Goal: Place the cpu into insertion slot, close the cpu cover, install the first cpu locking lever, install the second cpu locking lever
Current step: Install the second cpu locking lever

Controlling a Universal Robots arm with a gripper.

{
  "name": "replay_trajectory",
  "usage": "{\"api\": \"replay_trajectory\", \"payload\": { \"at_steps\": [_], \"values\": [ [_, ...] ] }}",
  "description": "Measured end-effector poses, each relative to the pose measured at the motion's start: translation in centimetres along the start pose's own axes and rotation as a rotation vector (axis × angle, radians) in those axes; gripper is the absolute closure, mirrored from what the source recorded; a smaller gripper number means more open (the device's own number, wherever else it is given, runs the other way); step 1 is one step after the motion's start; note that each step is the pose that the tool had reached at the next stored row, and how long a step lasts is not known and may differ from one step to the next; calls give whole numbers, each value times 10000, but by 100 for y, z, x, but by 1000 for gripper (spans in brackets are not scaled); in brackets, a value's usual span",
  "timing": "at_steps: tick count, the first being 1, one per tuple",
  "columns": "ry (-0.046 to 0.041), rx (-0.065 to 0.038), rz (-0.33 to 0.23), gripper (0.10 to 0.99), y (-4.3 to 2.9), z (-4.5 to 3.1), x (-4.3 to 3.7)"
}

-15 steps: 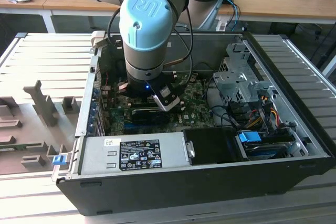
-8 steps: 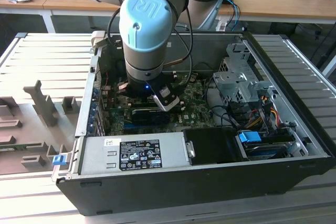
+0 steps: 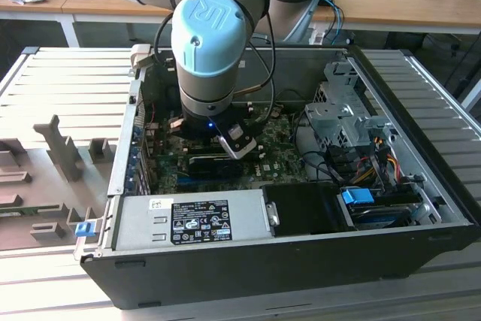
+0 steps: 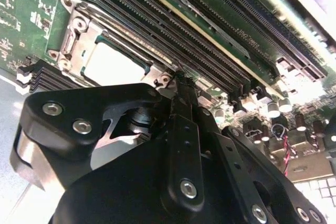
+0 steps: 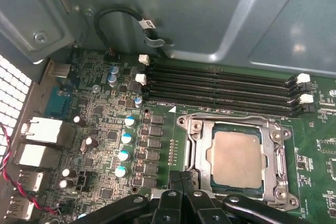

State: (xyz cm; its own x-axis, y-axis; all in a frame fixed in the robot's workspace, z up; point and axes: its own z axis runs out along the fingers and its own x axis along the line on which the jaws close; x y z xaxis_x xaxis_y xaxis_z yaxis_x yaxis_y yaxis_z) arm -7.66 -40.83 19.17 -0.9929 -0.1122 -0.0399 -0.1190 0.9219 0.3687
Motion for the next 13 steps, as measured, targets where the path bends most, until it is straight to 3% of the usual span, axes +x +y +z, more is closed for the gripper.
{"api": "replay_trajectory", "payload": {
  "at_steps": [3, 6, 13],
  "values": [
    [-2, -4, -1, 980, 7, -16, 0],
    [1, -2, 1, 980, 46, -113, -4],
    [10, 22, 3, 980, 92, -224, -9]
  ]
}}
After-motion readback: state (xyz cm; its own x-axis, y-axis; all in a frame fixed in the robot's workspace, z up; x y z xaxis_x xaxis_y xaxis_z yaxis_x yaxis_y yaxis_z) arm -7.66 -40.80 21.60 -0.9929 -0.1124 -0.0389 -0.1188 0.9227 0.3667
